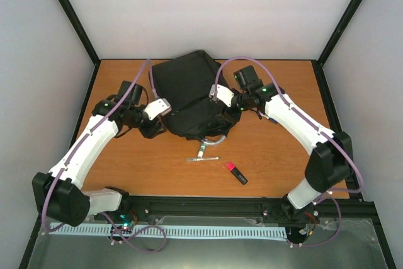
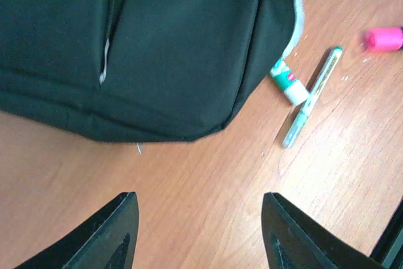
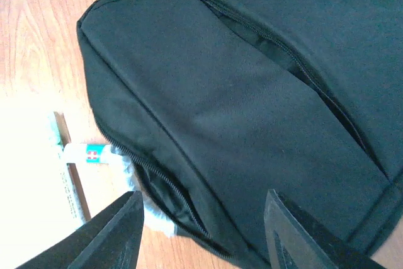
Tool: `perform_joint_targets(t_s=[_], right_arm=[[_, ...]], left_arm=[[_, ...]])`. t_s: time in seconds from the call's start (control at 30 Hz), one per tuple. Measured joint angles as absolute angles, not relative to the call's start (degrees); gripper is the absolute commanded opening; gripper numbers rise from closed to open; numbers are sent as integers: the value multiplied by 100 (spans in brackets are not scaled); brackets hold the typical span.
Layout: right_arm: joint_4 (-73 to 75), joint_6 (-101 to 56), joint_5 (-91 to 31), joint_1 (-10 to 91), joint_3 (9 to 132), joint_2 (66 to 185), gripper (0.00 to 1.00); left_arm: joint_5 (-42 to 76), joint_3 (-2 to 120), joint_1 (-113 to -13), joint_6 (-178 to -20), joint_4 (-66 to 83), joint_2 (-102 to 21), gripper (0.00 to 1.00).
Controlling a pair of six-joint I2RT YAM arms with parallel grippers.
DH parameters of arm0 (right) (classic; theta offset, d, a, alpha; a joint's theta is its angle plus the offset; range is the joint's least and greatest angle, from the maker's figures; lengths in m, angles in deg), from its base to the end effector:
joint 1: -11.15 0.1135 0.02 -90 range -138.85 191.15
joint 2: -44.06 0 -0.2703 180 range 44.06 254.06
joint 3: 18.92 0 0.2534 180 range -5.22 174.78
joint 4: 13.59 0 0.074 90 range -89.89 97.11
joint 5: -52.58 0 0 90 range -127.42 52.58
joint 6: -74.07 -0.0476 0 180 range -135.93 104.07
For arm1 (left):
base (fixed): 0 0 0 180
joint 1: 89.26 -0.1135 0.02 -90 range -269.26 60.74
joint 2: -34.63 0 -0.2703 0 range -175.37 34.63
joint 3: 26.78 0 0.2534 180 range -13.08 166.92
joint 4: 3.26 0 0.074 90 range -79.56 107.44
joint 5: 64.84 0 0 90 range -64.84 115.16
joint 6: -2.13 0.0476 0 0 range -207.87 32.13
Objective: Pack the student bag
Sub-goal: Place the stationery in the student bag, then zip the student bag at the center of the board.
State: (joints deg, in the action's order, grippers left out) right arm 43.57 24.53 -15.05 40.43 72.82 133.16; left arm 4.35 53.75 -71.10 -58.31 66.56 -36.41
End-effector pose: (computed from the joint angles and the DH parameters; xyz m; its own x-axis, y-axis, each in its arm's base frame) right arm 0.2854 0.1808 0.2993 -0.1219 -0.7563 -0.6427 -0.9516 0.2731 -0.1408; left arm 0.2235 -0.0911 0.3080 -0.4920 0.6467 -0.5829 0.8061 0.5913 -0.0243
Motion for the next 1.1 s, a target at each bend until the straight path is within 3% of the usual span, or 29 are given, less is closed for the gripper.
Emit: perform_joint_targets(t_s=[0.23,0.4,1.1], right_arm=[[4152,1929,-1295,4043,7581,14210,56],[3977,1583,-1262,4043,7701,14719,55],[3920,1269,-1212,4043,7983,14851,56]], left_arm=[[382,4505,-7482,-5785,6483,-3801,46],[260,4433,-7609,-5809,6249,-4286,45],[242,4723,-7635,-5829,5204,-6050,29]])
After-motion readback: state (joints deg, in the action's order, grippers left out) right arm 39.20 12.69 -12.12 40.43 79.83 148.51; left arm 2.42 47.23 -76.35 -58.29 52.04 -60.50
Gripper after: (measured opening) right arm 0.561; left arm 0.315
